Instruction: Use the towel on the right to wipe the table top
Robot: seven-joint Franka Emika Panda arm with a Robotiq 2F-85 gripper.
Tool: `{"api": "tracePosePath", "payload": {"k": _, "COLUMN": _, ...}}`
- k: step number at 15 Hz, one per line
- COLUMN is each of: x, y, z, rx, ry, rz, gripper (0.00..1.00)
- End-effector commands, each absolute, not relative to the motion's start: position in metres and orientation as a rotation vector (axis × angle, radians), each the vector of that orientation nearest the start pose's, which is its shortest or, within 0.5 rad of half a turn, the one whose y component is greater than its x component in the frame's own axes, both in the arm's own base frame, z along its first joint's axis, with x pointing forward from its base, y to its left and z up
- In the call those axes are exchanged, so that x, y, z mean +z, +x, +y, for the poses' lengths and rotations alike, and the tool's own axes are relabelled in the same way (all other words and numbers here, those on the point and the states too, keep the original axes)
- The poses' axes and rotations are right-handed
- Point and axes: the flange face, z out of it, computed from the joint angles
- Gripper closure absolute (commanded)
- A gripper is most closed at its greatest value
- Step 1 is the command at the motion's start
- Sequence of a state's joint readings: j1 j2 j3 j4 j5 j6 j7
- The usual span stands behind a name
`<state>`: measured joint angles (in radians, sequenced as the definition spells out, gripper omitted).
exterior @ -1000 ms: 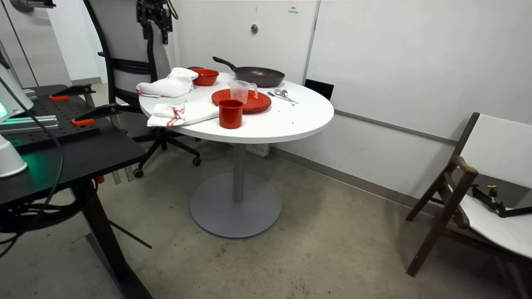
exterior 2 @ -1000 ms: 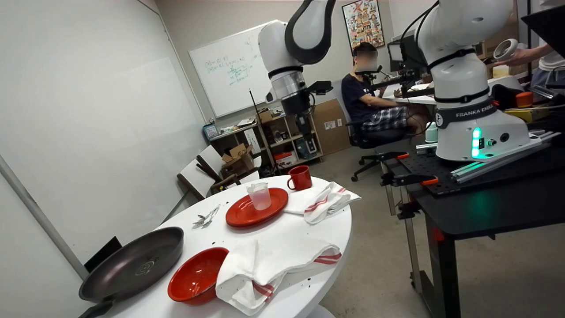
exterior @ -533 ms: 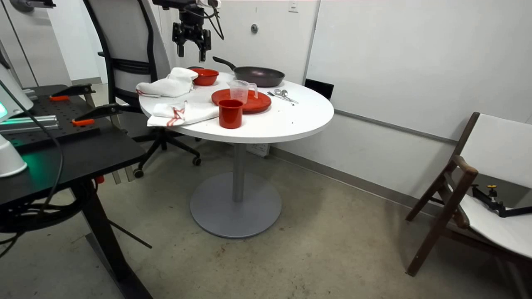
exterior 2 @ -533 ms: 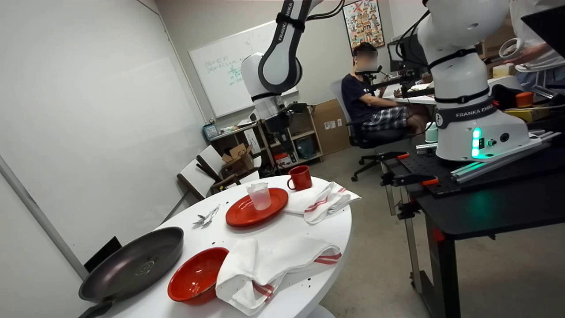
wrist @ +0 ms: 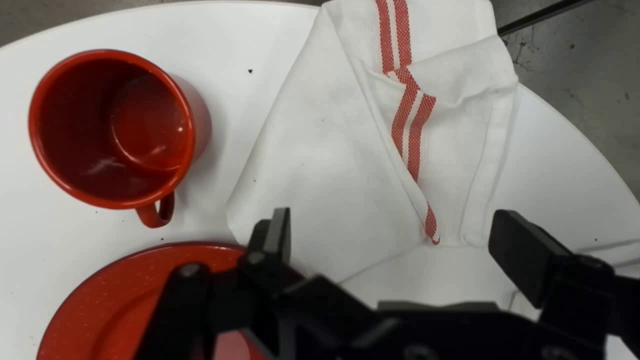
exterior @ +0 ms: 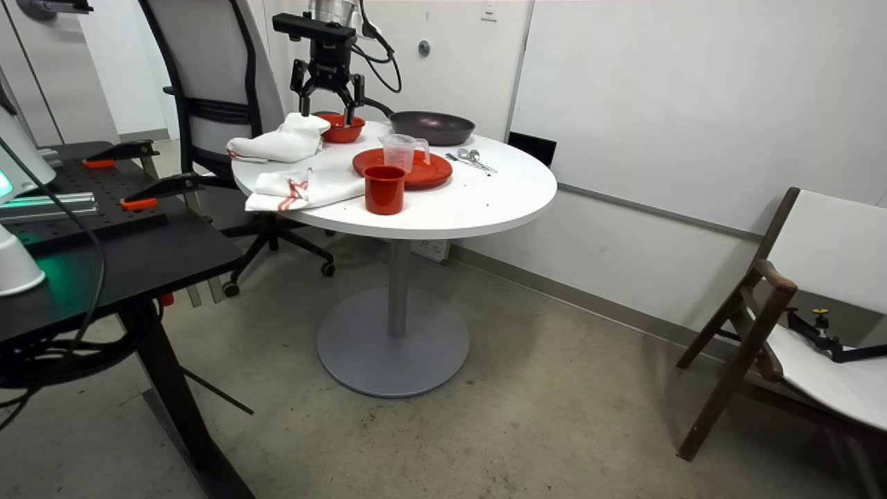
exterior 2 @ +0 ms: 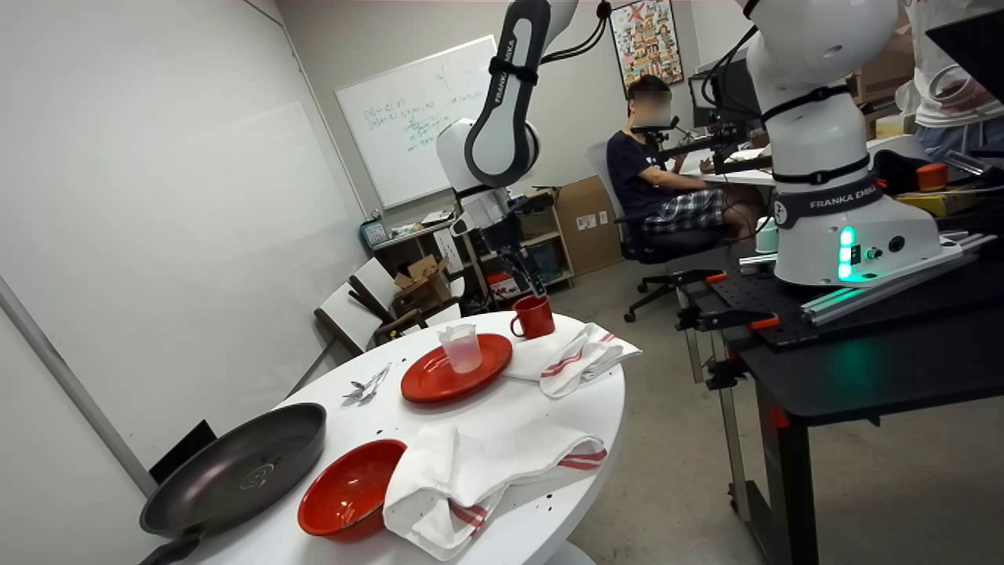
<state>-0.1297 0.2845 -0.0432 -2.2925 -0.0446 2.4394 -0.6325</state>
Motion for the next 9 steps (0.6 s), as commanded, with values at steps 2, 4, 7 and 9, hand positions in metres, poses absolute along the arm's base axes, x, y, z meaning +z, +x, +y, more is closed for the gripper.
{"api": "tracePosePath", "payload": {"k": 2, "x": 0.204, "y": 0.486, "z": -0.088, "rx": 0.272, "ry": -3.029, "rz": -0.887, "gripper": 0.00}}
{"api": "tracePosePath", "payload": {"k": 4, "x": 0.199, "y": 0.478, "z": -0.076, "rx": 0.271, "ry": -3.041, "rz": -0.934, "gripper": 0.00}}
{"api": "tracePosePath", "payload": {"k": 7, "x": 0.195, "y": 0.470, "z": -0.055, "rx": 0.168, "ry": -3.028, "rz": -1.042, "gripper": 0.00}}
{"api": "tracePosePath", "payload": {"k": 9, "x": 0.192, "y": 0.463, "z": -0.043, "rx": 0.119, "ry": -3.024, "rz": -1.100, "gripper": 0.00}}
